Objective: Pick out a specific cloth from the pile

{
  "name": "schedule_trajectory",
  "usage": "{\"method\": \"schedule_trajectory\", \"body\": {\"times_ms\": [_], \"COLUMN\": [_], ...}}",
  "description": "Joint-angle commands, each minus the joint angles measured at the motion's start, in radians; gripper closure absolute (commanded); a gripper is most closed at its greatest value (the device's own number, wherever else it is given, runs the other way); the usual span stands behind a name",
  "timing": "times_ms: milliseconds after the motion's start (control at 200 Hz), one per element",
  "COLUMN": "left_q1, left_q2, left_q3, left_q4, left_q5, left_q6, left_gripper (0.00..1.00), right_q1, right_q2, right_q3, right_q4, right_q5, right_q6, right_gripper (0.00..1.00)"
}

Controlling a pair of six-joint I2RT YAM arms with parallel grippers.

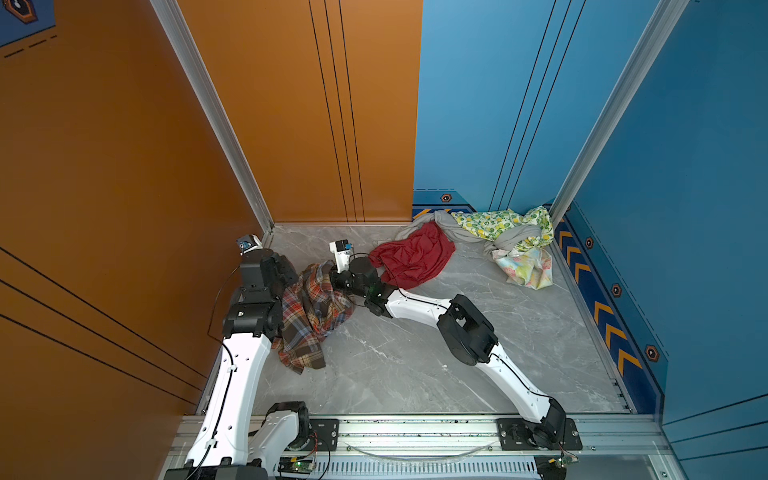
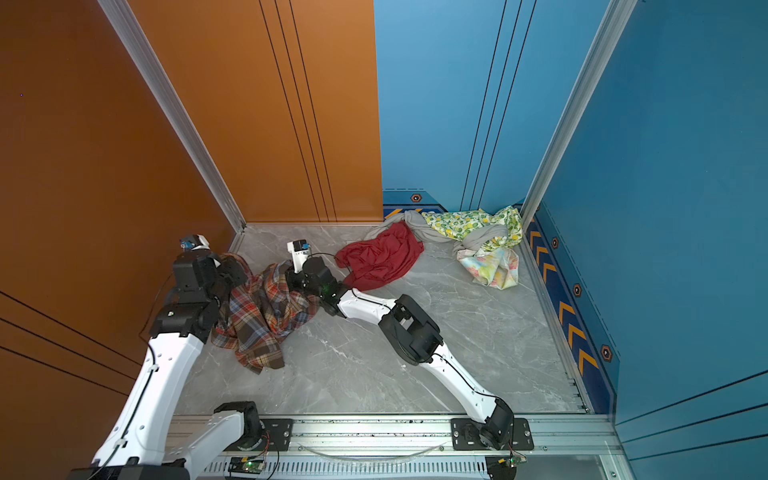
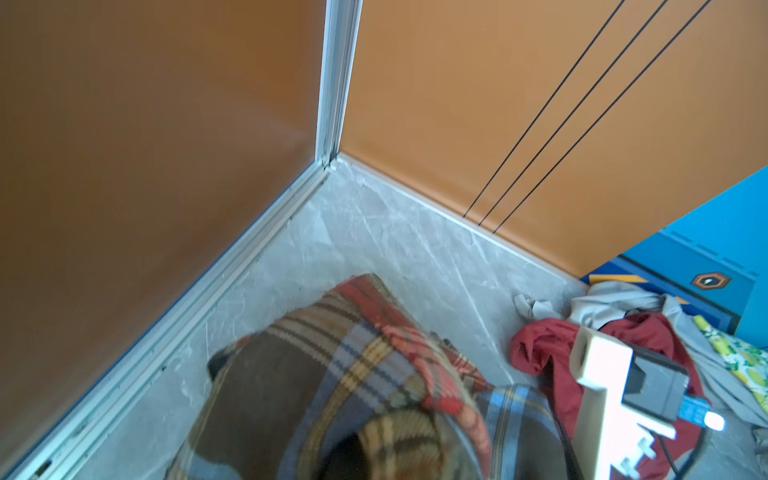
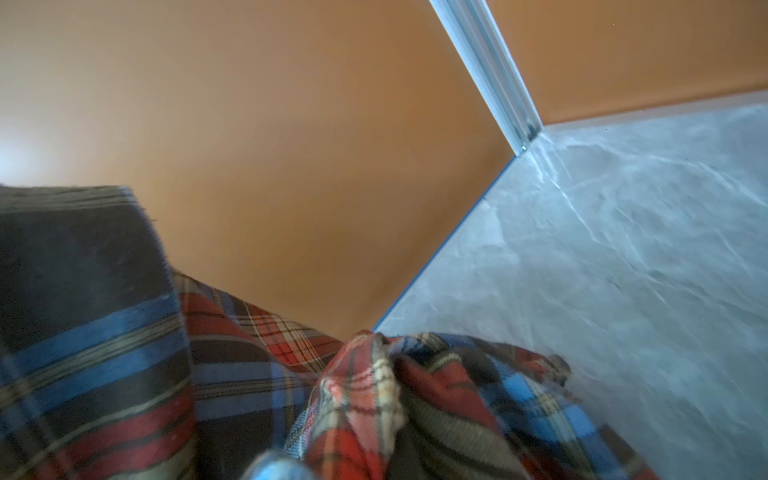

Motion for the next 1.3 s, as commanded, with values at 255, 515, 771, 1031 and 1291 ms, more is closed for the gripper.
{"method": "schedule_trajectory", "body": {"times_ms": [255, 515, 771, 1031, 1291], "left_q1": [-0.003, -0.081, -0.112, -0.116, -0.102], "left_q2": [0.056, 0.082, 0.113, 0.182, 0.262], "left_q3": [-0.176, -0.318, -0.461, -0.51, -0.521], "left_q4": [0.156, 0.246, 0.348, 0.43, 0.493], "left_q5": [0.05, 0.069, 0.101, 0.103, 0.096], "left_q6": [-0.109, -0.195, -0.278, -0.321, -0.359], "left_gripper": [1.0, 1.0, 0.77, 0.6, 0.6], "right_q1": [0.011, 0.02, 0.027, 0.023, 0.022], "right_q2": [0.031, 0.063, 0.107, 0.084, -0.016], "right_q3": [-0.009, 0.008, 0.043, 0.092, 0.083], "right_q4": [-0.052, -0.167, -0.246, -0.395, -0.534], "right_q5": [-0.015, 0.001, 0.03, 0.065, 0.163], "right_q6": [-0.012, -0.032, -0.059, -0.15, -0.289], "right_gripper": [1.0, 0.95, 0.8, 0.54, 0.25]}}
